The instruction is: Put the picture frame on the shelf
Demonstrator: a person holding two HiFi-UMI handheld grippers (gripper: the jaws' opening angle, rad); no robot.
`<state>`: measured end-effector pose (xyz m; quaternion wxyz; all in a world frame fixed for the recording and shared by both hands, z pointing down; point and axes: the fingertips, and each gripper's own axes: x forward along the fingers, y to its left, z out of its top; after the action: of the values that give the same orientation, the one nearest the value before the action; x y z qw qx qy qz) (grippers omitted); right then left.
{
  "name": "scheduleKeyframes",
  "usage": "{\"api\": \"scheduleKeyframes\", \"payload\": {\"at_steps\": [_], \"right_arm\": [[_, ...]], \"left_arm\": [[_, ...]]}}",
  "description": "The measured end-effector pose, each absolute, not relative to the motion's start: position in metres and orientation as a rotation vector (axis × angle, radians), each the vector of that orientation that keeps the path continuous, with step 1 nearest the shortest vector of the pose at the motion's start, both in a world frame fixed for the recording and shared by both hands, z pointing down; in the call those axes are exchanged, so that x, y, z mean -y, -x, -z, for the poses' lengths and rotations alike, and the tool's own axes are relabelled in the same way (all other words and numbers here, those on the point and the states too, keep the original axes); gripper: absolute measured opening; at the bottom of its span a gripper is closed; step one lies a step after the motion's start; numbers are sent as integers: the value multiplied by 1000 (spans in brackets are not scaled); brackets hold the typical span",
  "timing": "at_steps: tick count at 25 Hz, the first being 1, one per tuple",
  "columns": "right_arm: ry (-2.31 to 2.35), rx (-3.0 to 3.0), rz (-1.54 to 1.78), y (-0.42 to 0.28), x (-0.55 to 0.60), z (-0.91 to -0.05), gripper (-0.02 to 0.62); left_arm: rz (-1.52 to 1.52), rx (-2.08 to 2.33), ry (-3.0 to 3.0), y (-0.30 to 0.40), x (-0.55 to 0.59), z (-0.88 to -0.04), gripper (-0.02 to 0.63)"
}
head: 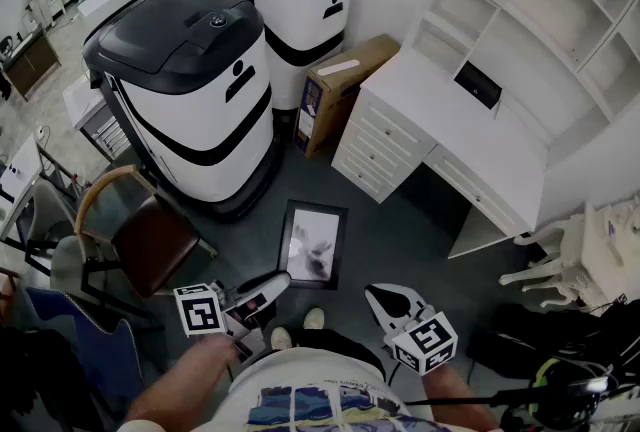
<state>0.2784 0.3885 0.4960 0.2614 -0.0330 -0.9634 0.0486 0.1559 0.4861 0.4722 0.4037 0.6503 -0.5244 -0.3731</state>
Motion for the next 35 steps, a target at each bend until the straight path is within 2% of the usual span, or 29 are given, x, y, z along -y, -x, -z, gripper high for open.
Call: {"api": "scheduleKeyframes", "payload": {"at_steps": [19,26,35], "right_arm": [[-74,2687,-165,-271,-229,-494,26],[-274,2670,-183,-245,-186,-511,48],[-503,2610,-214,-148,-130,-487,44]], "left_arm": [[799,1204,-1687,-146,-309,-445,74],[829,1038,-1728,-96,-243,-450,74],[803,826,-1749,4,-156,-434,74]]}}
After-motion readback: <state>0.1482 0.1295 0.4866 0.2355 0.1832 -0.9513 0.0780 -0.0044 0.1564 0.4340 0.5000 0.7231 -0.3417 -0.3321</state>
